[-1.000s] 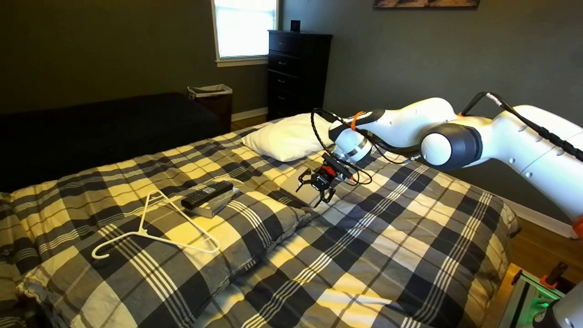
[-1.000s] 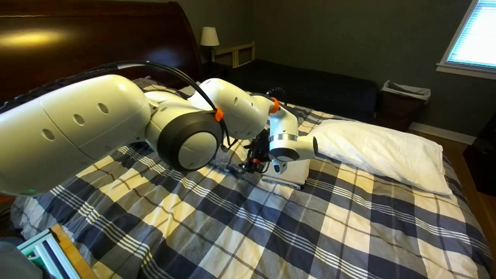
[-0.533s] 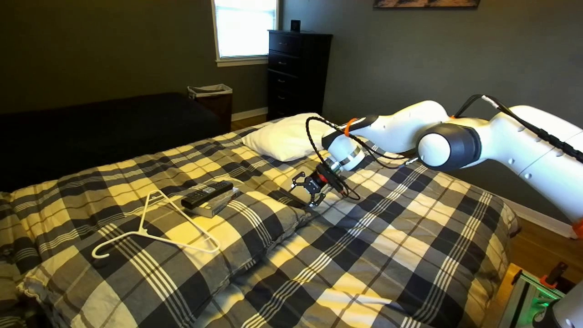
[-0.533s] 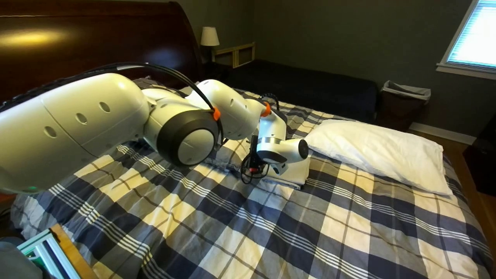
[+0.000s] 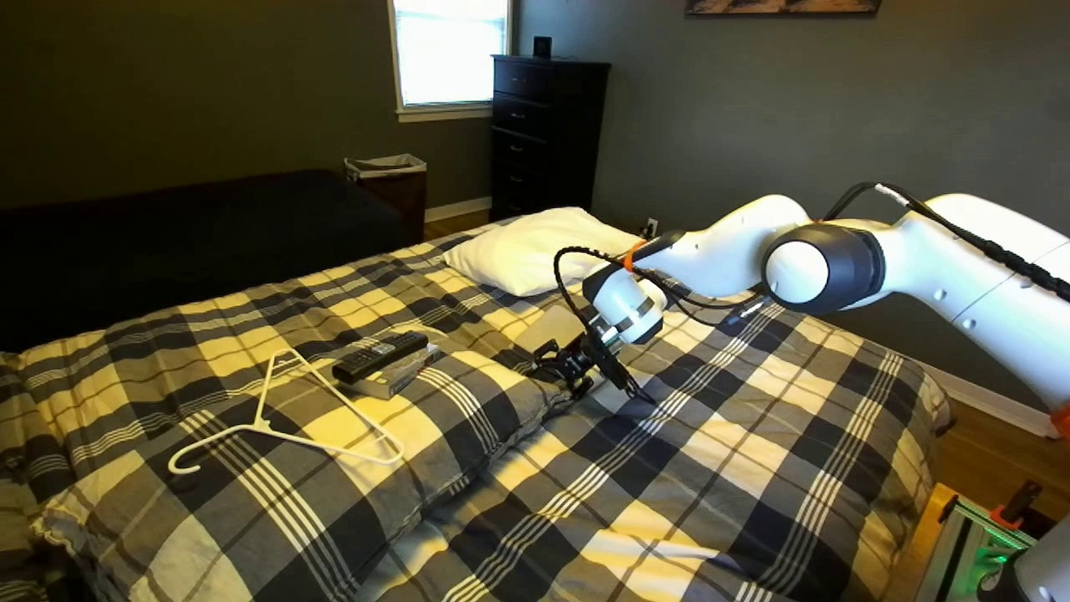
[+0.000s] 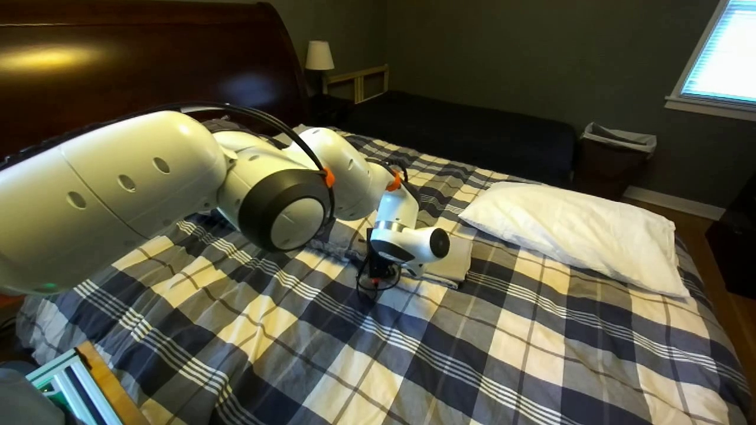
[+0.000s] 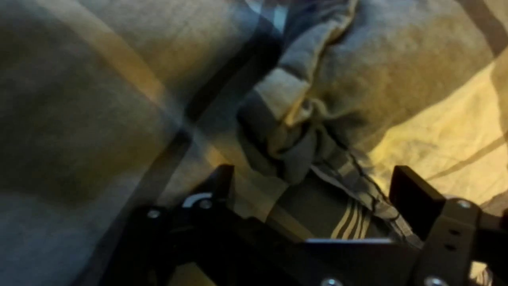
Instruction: Slide the pillow diagonally to the right of the the bed by pulling the bottom right corner of the pillow
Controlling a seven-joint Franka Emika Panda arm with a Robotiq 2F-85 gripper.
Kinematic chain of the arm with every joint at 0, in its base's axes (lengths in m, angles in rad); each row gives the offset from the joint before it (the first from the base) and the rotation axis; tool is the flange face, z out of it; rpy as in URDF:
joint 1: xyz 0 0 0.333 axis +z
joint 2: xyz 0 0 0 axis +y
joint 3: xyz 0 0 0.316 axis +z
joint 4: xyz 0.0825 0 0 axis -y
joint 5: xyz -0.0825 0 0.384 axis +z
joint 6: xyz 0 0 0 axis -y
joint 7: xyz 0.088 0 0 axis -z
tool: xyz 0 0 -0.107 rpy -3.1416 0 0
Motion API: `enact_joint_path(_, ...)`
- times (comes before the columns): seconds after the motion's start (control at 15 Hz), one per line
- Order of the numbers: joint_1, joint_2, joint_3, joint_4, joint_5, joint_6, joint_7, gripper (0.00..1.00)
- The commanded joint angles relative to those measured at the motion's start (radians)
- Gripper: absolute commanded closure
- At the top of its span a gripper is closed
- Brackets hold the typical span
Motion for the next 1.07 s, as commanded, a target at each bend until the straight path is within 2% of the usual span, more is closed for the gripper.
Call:
enact_joint_path(0.0, -0.057, -0.061, 0.034, -0.126, 0.027, -0.013, -0.212, 0.00)
enact_joint_path(0.27, -0.178, -0.138, 0.133, -0.267, 0.148, -0.015, -0.486, 0.00)
enact_joint_path(0.4, -0.210, -0.181, 0.139, -0.342, 0.233, -0.080, -0.594, 0.00)
enact_joint_path(0.47, -0.221, -0.209, 0.131, -0.383, 0.260, -0.147, -0.624, 0.00)
enact_joint_path(0.6, -0.220, -0.248, 0.094, -0.441, 0.296, -0.277, -0.631, 0.00)
enact_joint_path(0.8, -0.162, -0.264, 0.023, -0.448, 0.270, -0.429, -0.572, 0.00)
enact_joint_path(0.93, -0.128, -0.266, -0.008, -0.444, 0.286, -0.464, -0.535, 0.00)
enact_joint_path(1.0, -0.107, -0.270, -0.027, -0.445, 0.315, -0.426, -0.488, 0.00)
